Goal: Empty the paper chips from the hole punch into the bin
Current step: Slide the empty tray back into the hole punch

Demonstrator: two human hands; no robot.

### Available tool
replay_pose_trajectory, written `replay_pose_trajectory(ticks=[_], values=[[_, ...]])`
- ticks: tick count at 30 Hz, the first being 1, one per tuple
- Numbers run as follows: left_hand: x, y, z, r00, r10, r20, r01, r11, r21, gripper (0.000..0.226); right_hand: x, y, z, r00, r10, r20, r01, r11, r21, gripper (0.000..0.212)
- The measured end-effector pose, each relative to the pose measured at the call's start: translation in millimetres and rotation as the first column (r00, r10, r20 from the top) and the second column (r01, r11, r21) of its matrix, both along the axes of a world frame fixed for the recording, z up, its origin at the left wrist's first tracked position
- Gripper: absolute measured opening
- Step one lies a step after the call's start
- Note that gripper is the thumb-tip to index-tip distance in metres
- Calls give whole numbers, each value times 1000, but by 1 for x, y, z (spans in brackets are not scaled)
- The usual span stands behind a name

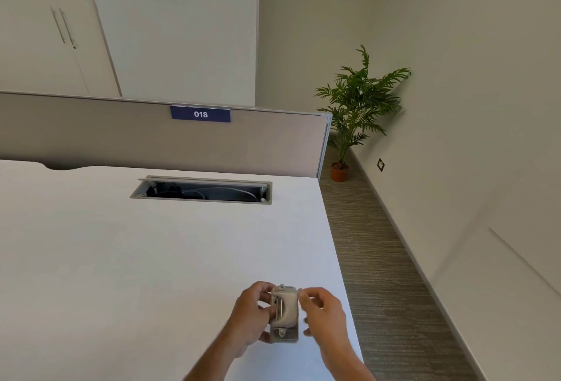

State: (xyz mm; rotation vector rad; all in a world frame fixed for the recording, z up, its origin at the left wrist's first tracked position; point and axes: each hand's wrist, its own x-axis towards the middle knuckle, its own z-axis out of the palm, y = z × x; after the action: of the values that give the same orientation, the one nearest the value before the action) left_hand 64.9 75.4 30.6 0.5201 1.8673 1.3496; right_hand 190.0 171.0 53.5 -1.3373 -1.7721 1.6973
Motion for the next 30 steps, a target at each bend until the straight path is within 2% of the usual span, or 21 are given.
replay_pose_trajectory(ticks=[2, 3, 5, 8, 12, 14, 16, 18, 21, 26, 30], values=[[-2, -1, -2, 1000, 19, 13, -19, 1000, -3, 30, -1, 1, 0, 1000, -6, -18, 5, 999, -43, 28], [-2, -1, -4, 1000, 25, 14, -25, 1000, -3, 30, -3, 0, 0, 1000, 20, -13, -21, 998, -64, 28], [-4, -2, -8, 1000, 24, 11, -24, 1000, -5, 31, -6, -2, -1, 997, 79, 9, -78, 995, -62, 17], [-7, -3, -16, 1000, 24, -14, -25, 1000, -13, 32, -11, -1, -9, 997, 78, 21, -76, 995, -63, 8], [-16, -3, -25, 965, 0, -261, -17, 998, -62, 31, -16, 2, -16, 998, 64, 7, -62, 991, -120, 8], [-20, -7, -29, 858, -69, -509, -7, 989, -145, 31, -17, 3, -21, 997, 69, 19, -66, 989, -134, 8], [-27, -13, -36, 639, -159, -752, -20, 975, -223, 36, -18, 3, -26, 997, 67, 32, -62, 988, -142, 9], [-36, -20, -44, 460, -246, -853, -2, 961, -278, 44, -18, 4, -32, 997, 56, 51, -48, 988, -148, 11], [-48, -28, -62, 325, -357, -875, -48, 918, -393, 63, -17, 3, -39, 993, 70, 95, -54, 986, -161, 18], [-51, -36, -71, 390, -443, -807, -86, 855, -511, 85, -19, -2, -44, 992, 51, 115, -30, 984, -177, 13], [-51, -38, -72, 459, -461, -759, -67, 835, -547, 91, -21, -3, -43, 990, 50, 135, -29, 988, -155, 12]])
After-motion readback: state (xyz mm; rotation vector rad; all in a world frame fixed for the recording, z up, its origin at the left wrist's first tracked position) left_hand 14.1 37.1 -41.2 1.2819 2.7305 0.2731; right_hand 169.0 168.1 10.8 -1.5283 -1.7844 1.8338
